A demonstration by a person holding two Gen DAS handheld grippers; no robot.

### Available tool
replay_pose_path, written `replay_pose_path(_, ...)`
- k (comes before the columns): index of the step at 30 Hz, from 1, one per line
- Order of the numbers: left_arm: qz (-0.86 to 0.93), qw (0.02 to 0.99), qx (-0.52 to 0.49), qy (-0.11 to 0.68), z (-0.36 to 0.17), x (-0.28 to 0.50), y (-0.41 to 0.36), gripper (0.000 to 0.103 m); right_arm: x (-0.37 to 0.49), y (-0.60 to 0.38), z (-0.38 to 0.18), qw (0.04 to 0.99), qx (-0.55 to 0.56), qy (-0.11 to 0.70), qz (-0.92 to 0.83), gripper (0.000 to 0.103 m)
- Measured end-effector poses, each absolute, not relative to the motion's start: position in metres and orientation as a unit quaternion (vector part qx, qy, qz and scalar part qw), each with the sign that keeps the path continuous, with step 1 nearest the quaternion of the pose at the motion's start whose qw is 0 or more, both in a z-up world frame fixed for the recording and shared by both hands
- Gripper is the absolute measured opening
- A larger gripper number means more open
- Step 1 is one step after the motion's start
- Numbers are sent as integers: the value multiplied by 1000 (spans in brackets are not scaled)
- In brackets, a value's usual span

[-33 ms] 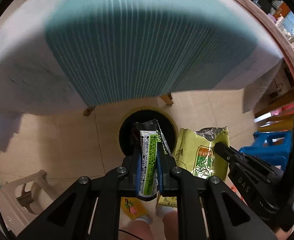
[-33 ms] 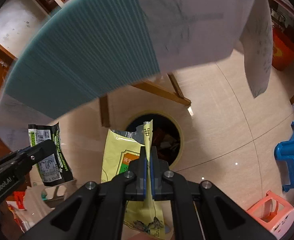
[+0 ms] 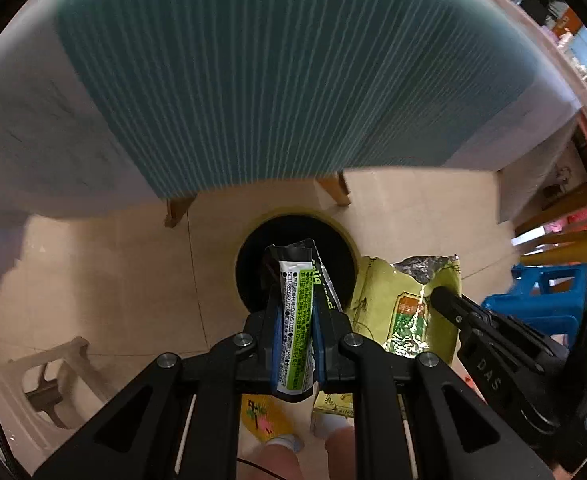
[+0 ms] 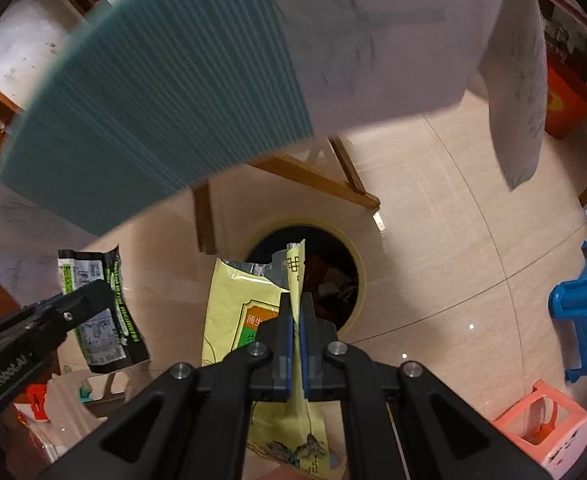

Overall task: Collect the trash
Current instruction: 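Carry the snack stick and yellow-green bag down over the black bin, then open the left tool over the bin while the right releases the yellow-green bag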

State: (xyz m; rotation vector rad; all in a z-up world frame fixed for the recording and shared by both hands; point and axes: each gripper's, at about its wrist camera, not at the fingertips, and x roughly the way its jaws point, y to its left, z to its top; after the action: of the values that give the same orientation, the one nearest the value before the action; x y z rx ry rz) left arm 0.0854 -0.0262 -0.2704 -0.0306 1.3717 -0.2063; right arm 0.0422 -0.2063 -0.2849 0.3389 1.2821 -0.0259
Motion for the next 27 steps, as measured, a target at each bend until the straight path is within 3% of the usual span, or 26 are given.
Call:
replay_pose_path(6, -81, 759, -3, 646, -337, 90, -36, 11, 47, -220, -357, 775, 183, 603, -49, 2)
replay_pose_path(20, -74, 751, -2, 656, -415, 115, -45, 16, 79, -218, -434, 784, 210, 581, -59, 6)
replay_pose_path(24, -81, 754, 4, 652, -428, 119, -46, 27, 89, -213, -449, 779, 221, 584, -45, 7)
replay_pose_path(26, -80, 754, 12, 652, -430, 121, -48, 37, 94, -212, -460, 770, 225, 595, -38, 11)
replay_pose_path(27, -79, 753, 15, 653, -432, 122, -49, 47, 97, -212, -467, 762, 227, 605, -35, 18)
